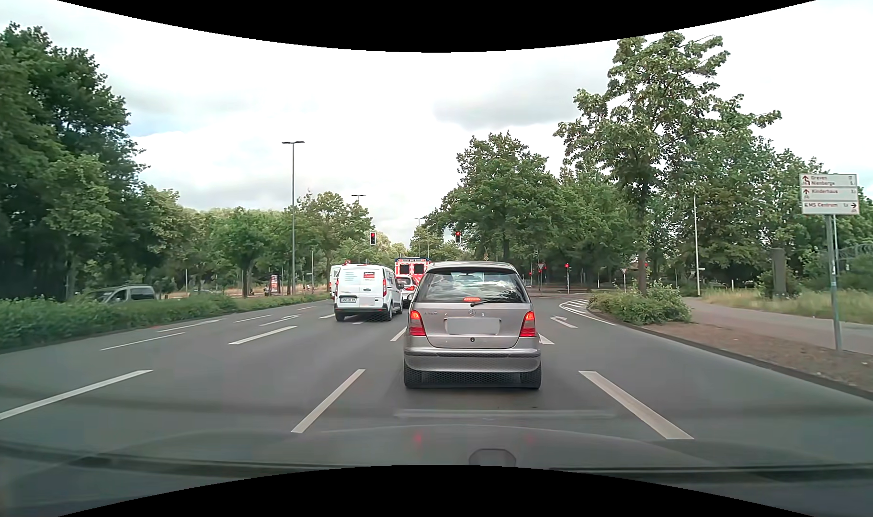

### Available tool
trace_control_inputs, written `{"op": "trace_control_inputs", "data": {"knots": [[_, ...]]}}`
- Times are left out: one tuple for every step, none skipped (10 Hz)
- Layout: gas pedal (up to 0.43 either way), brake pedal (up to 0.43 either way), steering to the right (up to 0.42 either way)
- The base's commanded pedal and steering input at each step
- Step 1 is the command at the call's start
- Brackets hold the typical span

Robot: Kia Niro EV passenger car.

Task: Follow the waypoints while adhering to traffic rules and regulations

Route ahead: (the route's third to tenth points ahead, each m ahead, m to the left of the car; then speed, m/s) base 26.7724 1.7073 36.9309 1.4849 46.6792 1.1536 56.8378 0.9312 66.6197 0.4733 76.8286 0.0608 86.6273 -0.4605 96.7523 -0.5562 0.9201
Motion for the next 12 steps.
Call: {"op": "trace_control_inputs", "data": {"knots": [[0.000,0.201,-0.007],[0.000,0.201,-0.007],[0.000,0.201,-0.007],[0.000,0.201,-0.007],[0.000,0.201,-0.007],[0.000,0.189,-0.007],[0.000,0.152,-0.007],[0.000,0.122,-0.007],[0.000,0.098,-0.007],[0.000,0.104,-0.007],[0.000,0.110,-0.007],[0.000,0.122,-0.007]]}}
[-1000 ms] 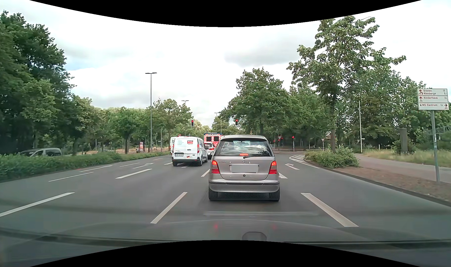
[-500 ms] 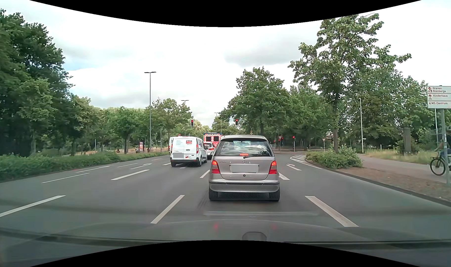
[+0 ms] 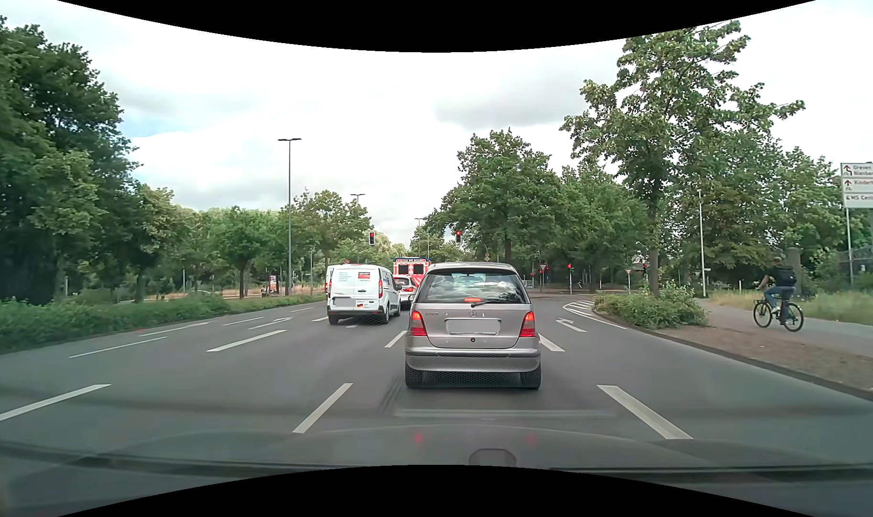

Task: Follow the waypoints while adhering to traffic rules and regulations

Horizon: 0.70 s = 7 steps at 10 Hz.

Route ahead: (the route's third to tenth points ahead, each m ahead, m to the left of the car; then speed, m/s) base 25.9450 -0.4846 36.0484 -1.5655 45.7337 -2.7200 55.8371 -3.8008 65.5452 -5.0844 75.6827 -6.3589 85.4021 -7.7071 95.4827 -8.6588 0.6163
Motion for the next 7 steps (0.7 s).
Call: {"op": "trace_control_inputs", "data": {"knots": [[0.000,0.134,-0.007],[0.000,0.140,-0.007],[0.000,0.134,-0.007],[0.000,0.128,-0.007],[0.000,0.128,-0.007],[0.000,0.116,-0.007],[0.000,0.110,-0.007]]}}
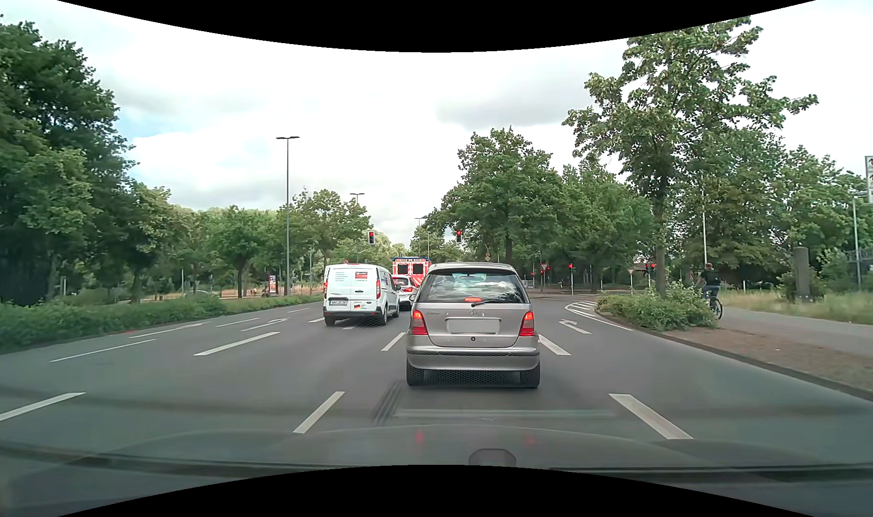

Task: Follow the waypoints while adhering to traffic rules and regulations

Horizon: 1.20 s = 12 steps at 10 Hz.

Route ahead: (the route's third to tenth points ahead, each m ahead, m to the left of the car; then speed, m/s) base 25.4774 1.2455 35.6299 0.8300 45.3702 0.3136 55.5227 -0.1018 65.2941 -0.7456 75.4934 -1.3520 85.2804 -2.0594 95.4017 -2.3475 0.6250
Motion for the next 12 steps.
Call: {"op": "trace_control_inputs", "data": {"knots": [[0.000,0.122,-0.007],[0.000,0.128,-0.007],[0.000,0.140,-0.007],[0.000,0.140,-0.007],[0.000,0.140,-0.007],[0.000,0.128,-0.007],[0.000,0.128,-0.007],[0.000,0.128,-0.007],[0.000,0.128,-0.007],[0.000,0.134,-0.007],[0.000,0.134,-0.007],[0.000,0.134,-0.007]]}}
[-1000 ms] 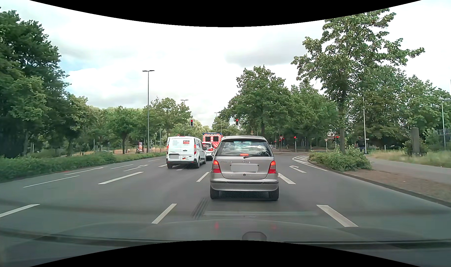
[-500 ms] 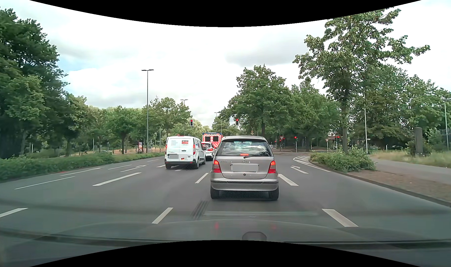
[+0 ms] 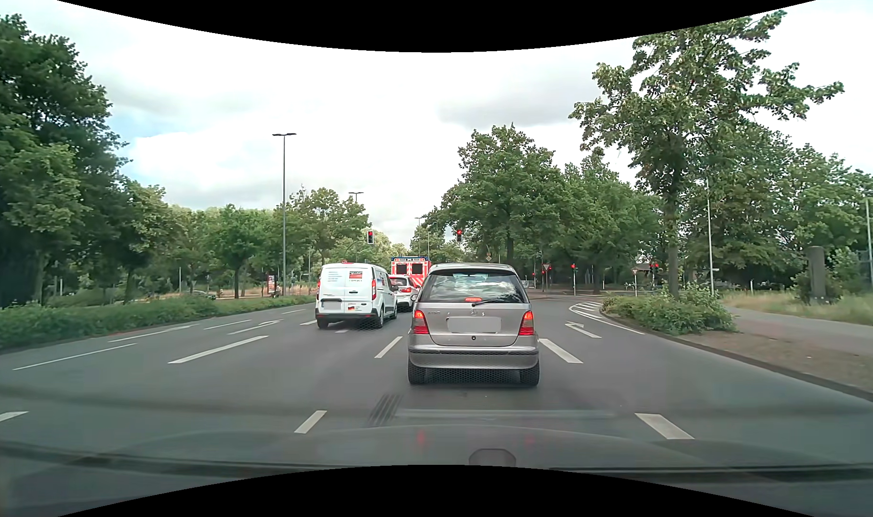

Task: Follow the waypoints while adhering to traffic rules and regulations

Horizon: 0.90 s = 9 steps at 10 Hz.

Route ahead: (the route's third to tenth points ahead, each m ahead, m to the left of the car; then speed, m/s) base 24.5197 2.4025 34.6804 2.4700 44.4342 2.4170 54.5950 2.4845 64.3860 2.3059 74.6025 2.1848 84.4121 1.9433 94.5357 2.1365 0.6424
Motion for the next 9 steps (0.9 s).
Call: {"op": "trace_control_inputs", "data": {"knots": [[0.000,0.134,-0.007],[0.000,0.140,-0.007],[0.000,0.140,-0.007],[0.000,0.140,-0.007],[0.000,0.140,-0.007],[0.000,0.140,-0.007],[0.000,0.140,-0.007],[0.000,0.146,-0.007],[0.000,0.159,-0.007]]}}
